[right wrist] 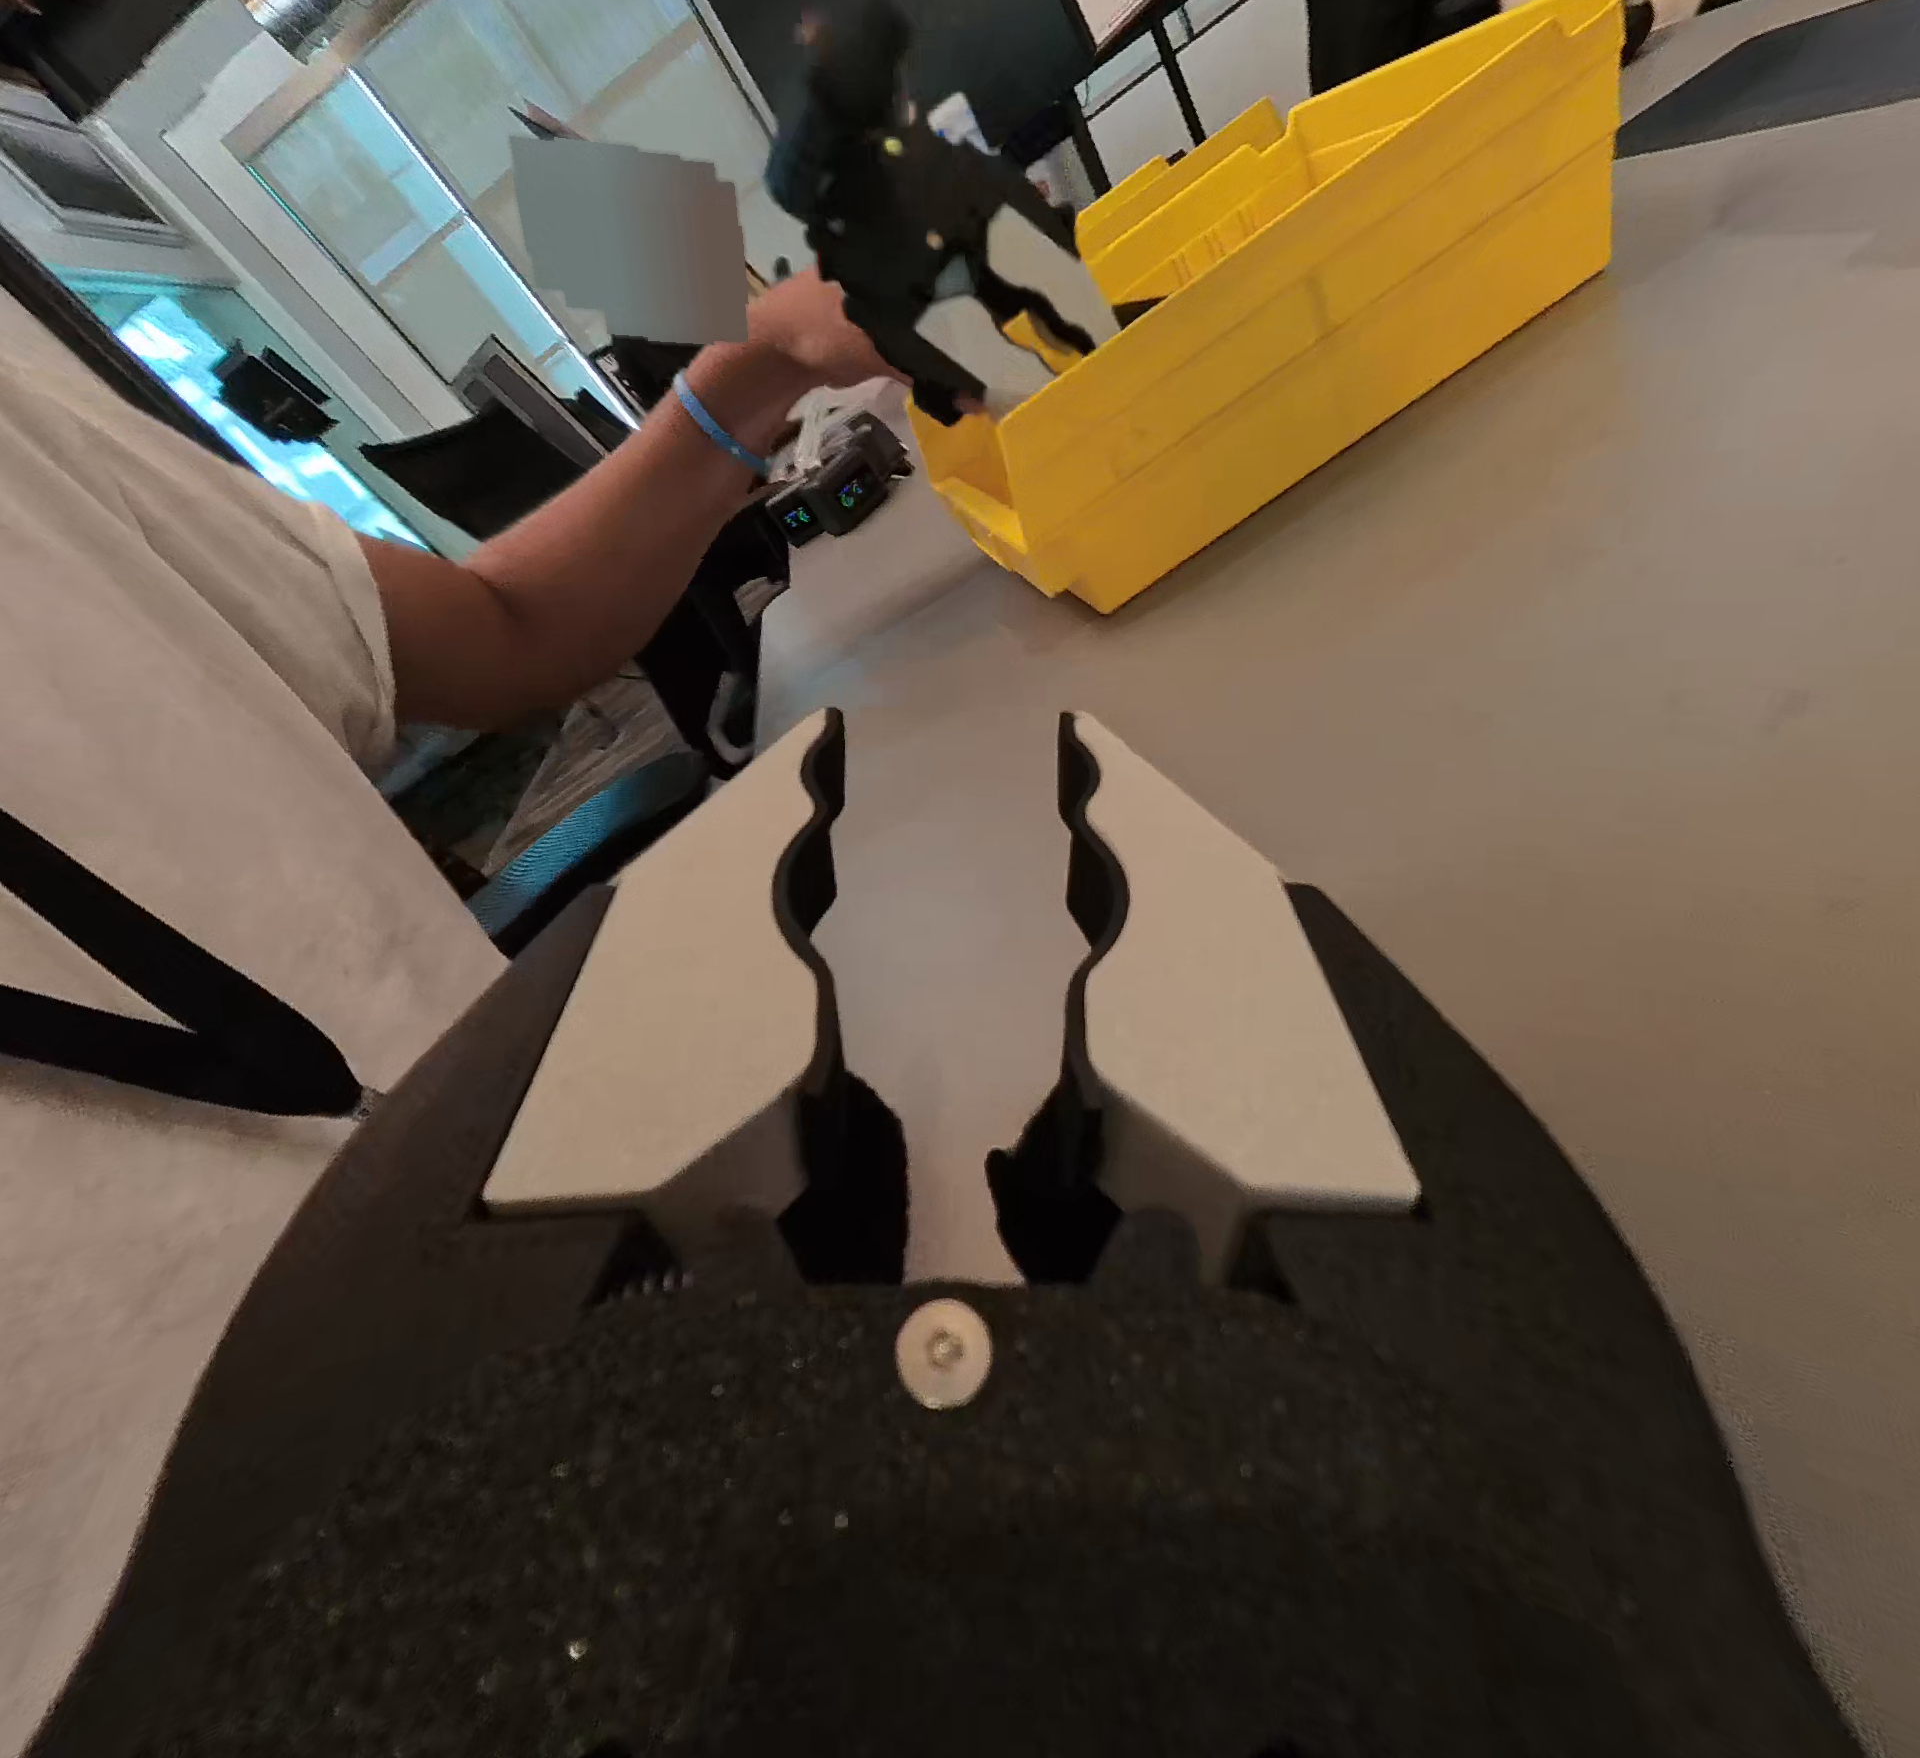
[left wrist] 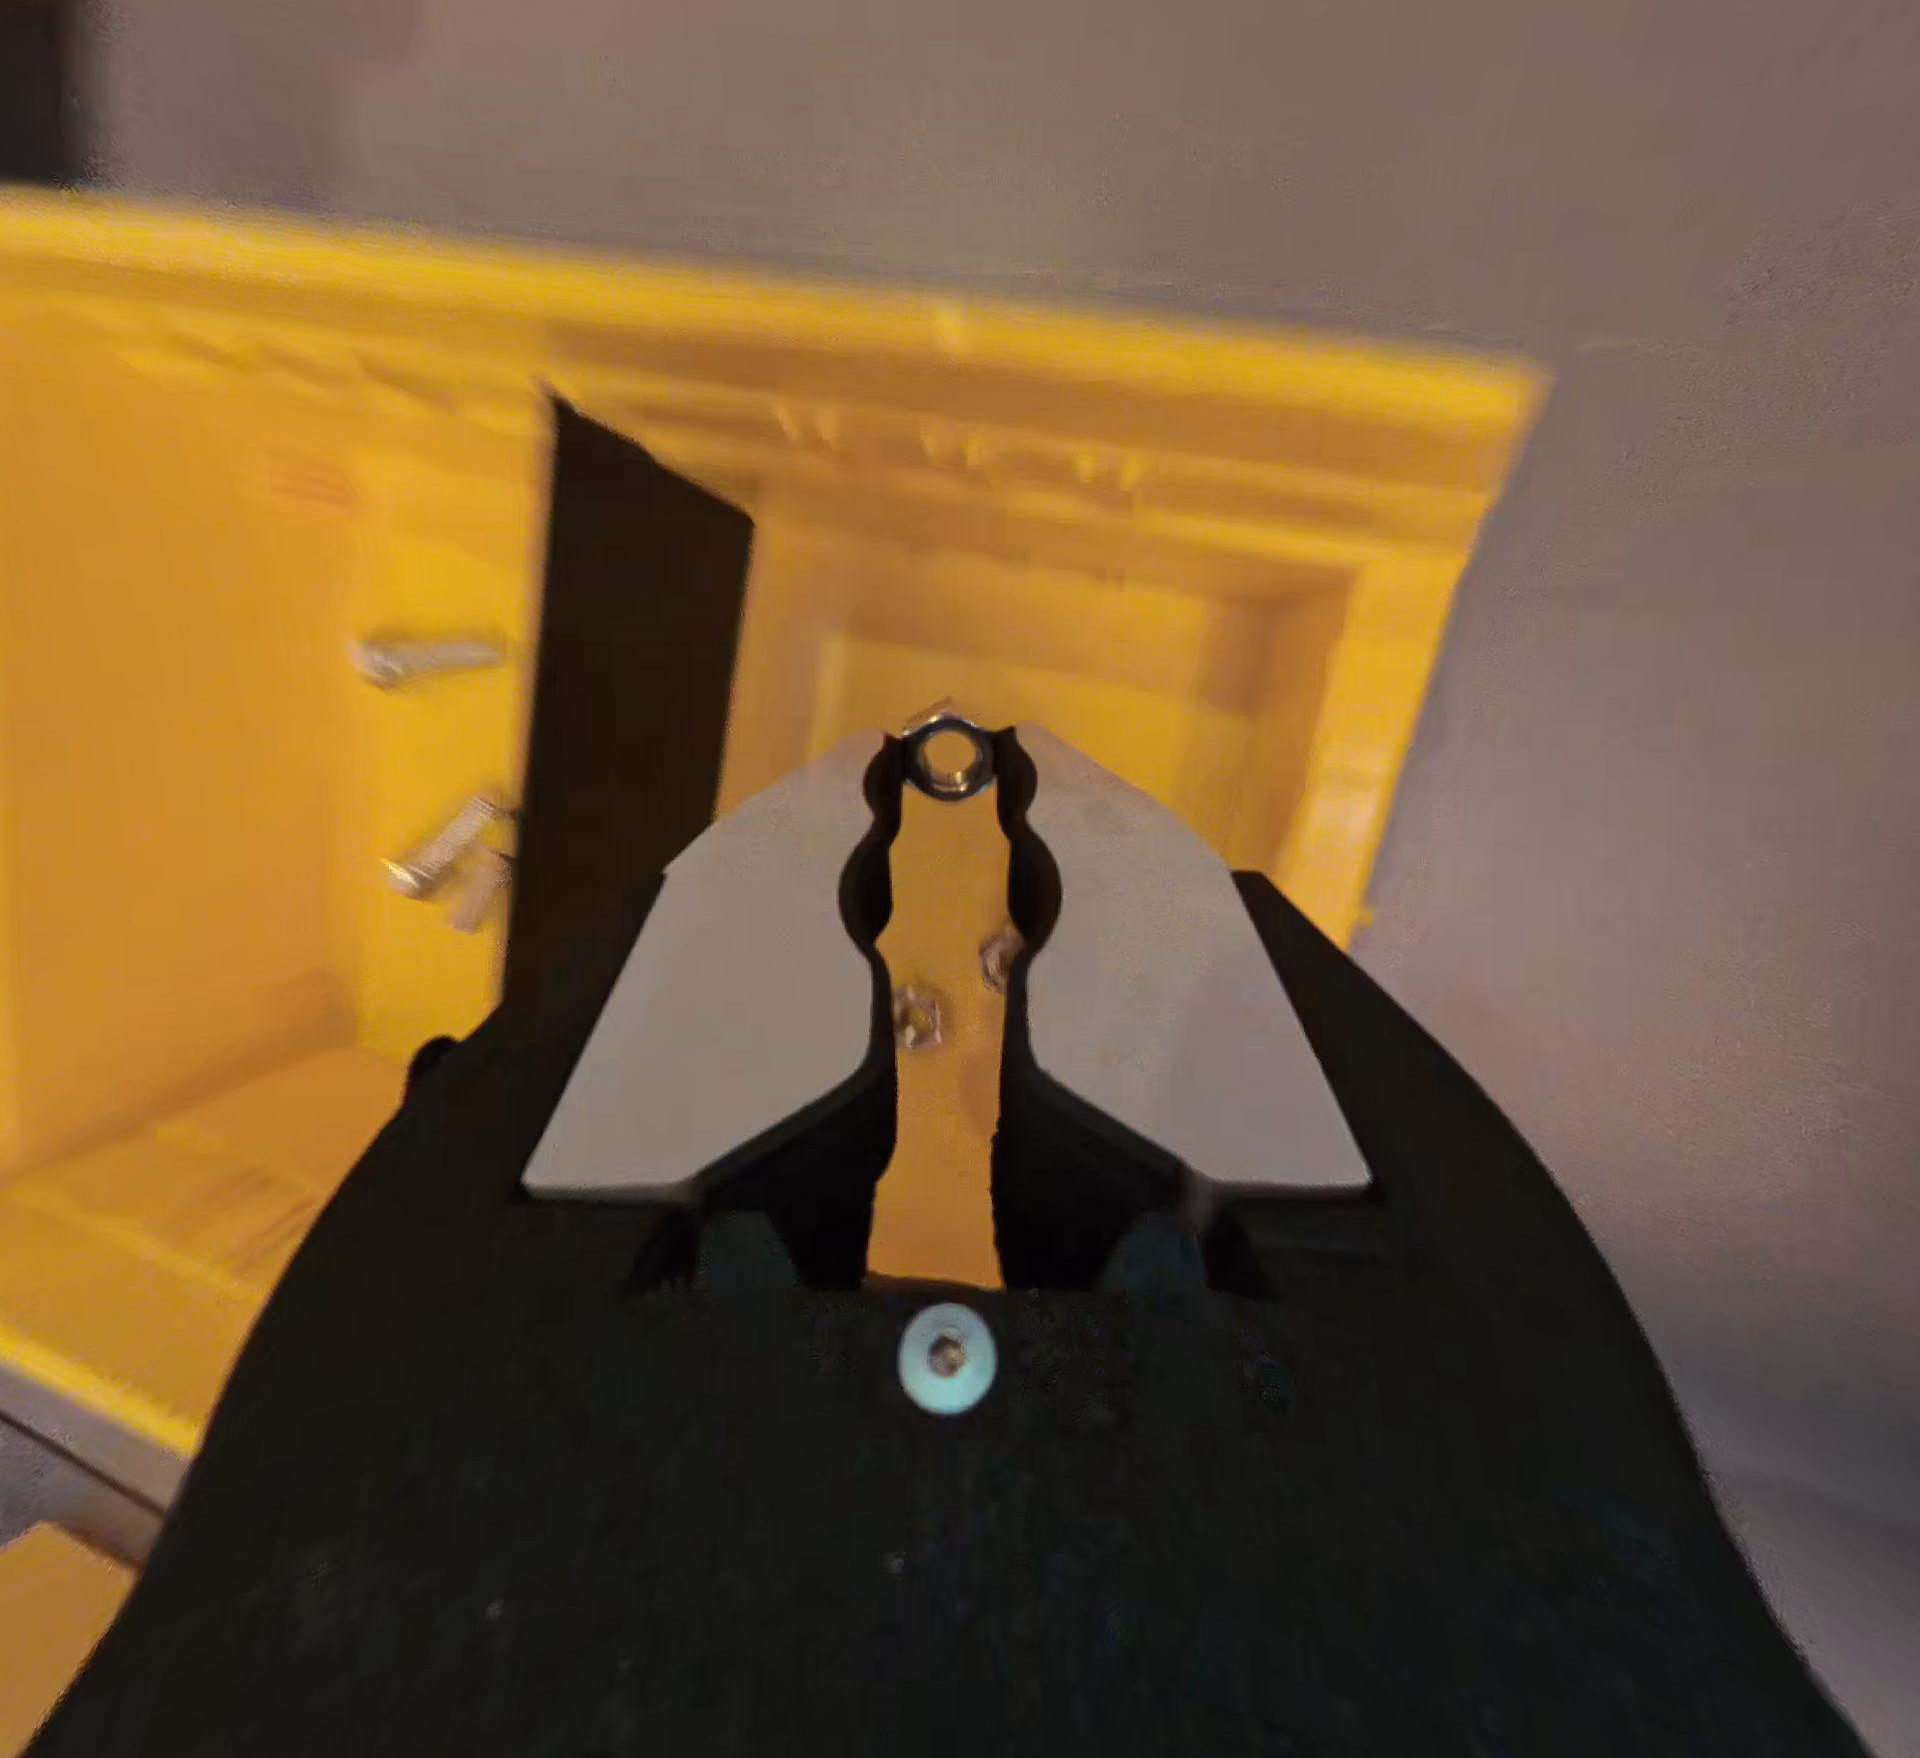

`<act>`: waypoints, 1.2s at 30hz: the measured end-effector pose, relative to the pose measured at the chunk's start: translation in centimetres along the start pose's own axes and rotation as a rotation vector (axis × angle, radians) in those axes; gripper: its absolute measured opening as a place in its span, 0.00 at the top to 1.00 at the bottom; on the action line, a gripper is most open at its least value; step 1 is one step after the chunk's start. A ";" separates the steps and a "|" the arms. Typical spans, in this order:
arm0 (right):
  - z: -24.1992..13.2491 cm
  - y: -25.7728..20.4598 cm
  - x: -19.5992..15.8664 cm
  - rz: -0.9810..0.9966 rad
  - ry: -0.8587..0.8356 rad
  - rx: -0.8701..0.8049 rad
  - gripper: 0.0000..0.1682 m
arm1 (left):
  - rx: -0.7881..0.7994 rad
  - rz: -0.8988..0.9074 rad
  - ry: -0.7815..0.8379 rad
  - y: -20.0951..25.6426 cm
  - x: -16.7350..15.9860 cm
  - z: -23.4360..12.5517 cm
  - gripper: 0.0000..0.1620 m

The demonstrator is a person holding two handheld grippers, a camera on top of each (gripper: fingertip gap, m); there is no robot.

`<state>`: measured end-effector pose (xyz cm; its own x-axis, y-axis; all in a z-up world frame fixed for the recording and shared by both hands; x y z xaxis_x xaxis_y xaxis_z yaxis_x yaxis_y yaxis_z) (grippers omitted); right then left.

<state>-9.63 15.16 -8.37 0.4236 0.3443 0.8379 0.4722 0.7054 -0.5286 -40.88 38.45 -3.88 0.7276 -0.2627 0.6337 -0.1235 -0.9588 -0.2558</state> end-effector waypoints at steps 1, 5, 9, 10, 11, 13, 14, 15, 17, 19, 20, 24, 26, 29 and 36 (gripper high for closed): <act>0.4 0.1 0.1 0.034 0.012 0.017 0.76 | 0.031 0.012 0.122 0.6 1.3 -1.2 0.90; 3.1 0.6 1.3 0.246 0.075 0.152 0.76 | 0.046 0.044 0.607 4.2 6.2 -3.8 0.90; 6.9 0.5 2.9 0.377 0.119 0.309 0.76 | -0.037 0.028 0.879 7.7 9.7 -3.3 0.90; 7.8 0.2 3.2 0.393 0.119 0.346 0.76 | -0.053 0.021 0.922 8.3 10.2 -3.0 0.90; 8.6 -0.2 3.2 0.406 0.108 0.383 0.76 | -0.068 0.014 0.951 8.8 10.7 -2.6 0.90; 9.6 -1.0 3.2 0.435 0.103 0.442 0.76 | -0.074 0.022 0.962 9.7 11.2 -1.7 0.90; 9.9 -1.3 3.2 0.451 0.115 0.459 0.76 | -0.078 0.028 0.960 10.1 11.4 -1.3 0.90; 10.0 -1.5 3.2 0.466 0.126 0.471 0.77 | -0.083 0.030 0.961 10.4 11.6 -1.1 0.90; 9.9 -1.7 3.0 0.491 0.153 0.486 0.81 | -0.086 0.032 0.960 10.9 11.7 -0.8 0.90; 9.6 -1.5 2.7 0.505 0.174 0.482 0.85 | -0.091 0.035 0.962 11.2 11.8 -0.7 0.90; 9.5 -1.5 2.6 0.508 0.176 0.476 0.86 | -0.093 0.034 0.961 11.3 11.8 -0.7 0.90; 9.5 -1.4 2.2 0.473 0.122 0.443 0.84 | -0.088 0.058 0.954 11.8 12.1 -0.3 0.90; 9.4 -1.5 2.2 0.475 0.132 0.459 0.87 | -0.087 0.058 0.952 11.9 12.2 -0.1 0.90; 9.0 -1.5 2.4 0.433 0.133 0.445 0.91 | -0.089 0.053 0.945 11.9 12.2 0.1 0.90; 6.2 3.5 4.2 -0.300 -0.324 -0.200 0.90 | -0.042 -0.202 0.794 12.7 10.4 2.1 0.84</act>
<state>-10.97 22.89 -5.85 -0.0016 0.3411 0.9400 0.6898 0.6809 -0.2460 -33.47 23.74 -2.06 0.0458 -0.0677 0.9967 -0.0781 -0.9949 -0.0640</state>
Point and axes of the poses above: each gripper's, where its closed fingertips meet, z out along the fingers, x out of its top, y = z × x across the jaws, the point moved 10 cm from there along -z, back along the fingers, and after that the axes turned 12 degrees about y, right-handed, at the moved point
